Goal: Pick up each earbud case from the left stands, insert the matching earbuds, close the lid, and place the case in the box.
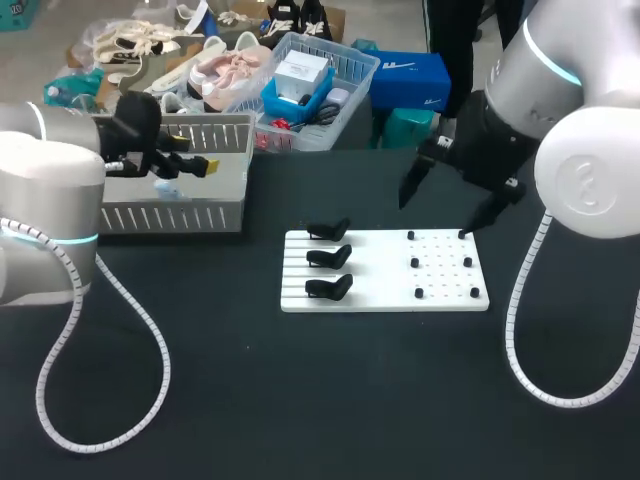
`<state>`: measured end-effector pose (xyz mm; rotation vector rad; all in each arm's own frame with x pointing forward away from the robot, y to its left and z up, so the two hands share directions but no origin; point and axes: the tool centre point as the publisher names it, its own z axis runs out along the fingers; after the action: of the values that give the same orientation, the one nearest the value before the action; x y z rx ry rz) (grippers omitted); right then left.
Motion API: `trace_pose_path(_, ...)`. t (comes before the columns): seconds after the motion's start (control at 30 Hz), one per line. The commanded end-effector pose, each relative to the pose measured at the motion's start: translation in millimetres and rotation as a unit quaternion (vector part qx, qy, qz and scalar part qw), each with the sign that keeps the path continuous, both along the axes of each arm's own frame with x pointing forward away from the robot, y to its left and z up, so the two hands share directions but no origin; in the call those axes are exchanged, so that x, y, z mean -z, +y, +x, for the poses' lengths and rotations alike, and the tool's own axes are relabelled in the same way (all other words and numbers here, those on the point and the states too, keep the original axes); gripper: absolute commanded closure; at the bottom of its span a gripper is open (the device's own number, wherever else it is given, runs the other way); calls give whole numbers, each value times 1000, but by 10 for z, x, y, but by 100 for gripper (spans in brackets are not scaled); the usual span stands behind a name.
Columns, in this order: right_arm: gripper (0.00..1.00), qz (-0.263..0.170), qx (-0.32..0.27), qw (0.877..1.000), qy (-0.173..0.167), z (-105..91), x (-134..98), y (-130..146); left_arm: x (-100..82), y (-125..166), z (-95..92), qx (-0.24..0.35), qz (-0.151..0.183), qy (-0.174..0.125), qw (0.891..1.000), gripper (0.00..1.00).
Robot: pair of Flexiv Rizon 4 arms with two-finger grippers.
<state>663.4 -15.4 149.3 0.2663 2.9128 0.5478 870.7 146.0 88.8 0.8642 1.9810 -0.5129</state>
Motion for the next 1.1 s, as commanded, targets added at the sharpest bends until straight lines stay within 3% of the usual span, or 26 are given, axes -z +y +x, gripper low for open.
trace_pose_path(0.03,0,-1,3,1000,-4,-32,0,-5,-158,-56,-186,25,0,-1,1000,0)
trace_pose_path(0.4,0,-1,3,1000,-4,-32,0,-5,-348,-281,-795,79,-19,-10,997,0)
trace_pose_path(0.7,0,-1,3,1000,-4,-32,0,-5,-309,-368,-1259,90,-23,12,996,0)
trace_pose_path(1.1,0,-1,3,1000,-4,-32,0,-5,-373,-672,-1653,132,-14,21,991,0)
